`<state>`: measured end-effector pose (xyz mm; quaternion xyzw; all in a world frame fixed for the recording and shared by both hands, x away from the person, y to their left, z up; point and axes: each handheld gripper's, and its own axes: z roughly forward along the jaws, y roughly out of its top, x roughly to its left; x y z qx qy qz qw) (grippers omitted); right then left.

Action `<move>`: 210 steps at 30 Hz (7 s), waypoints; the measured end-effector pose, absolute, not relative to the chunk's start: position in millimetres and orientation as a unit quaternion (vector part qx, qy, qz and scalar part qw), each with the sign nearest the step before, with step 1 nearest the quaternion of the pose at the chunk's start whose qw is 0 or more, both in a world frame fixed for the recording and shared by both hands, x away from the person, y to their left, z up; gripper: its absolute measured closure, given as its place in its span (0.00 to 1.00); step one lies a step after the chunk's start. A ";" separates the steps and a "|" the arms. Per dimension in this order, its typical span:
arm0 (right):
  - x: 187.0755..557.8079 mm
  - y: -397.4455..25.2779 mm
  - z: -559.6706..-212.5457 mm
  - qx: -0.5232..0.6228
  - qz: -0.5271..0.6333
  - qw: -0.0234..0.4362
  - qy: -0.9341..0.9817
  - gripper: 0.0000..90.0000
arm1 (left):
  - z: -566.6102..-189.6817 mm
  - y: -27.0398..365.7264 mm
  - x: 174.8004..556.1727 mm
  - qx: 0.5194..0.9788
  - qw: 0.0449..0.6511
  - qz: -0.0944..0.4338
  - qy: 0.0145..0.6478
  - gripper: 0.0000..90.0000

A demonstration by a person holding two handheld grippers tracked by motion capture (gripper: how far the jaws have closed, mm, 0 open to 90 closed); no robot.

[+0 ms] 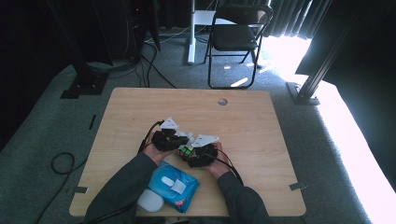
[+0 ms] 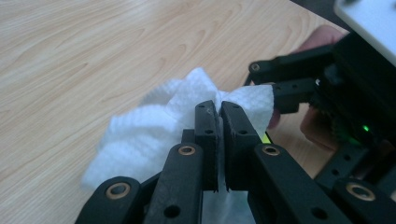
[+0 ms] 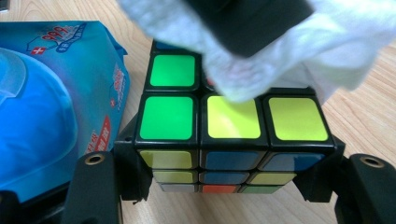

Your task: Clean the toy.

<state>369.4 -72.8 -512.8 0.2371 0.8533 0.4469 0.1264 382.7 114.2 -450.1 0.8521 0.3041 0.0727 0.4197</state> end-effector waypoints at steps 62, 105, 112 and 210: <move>367.7 -66.3 -513.9 0.238 0.440 0.128 0.856 0.38 | -454.1 109.4 385.8 0.856 0.424 0.056 0.291 0.95; 367.7 -80.4 -504.4 0.231 0.469 0.133 0.842 0.38 | -456.0 141.1 388.5 0.839 0.430 0.069 0.327 0.96; 366.0 -77.9 -504.9 0.223 0.465 0.135 0.846 0.38 | -455.5 141.6 389.0 0.838 0.432 0.068 0.326 0.96; 362.7 -78.2 -502.2 0.211 0.468 0.127 0.848 0.38 | -456.9 147.3 382.0 0.838 0.441 0.060 0.315 0.96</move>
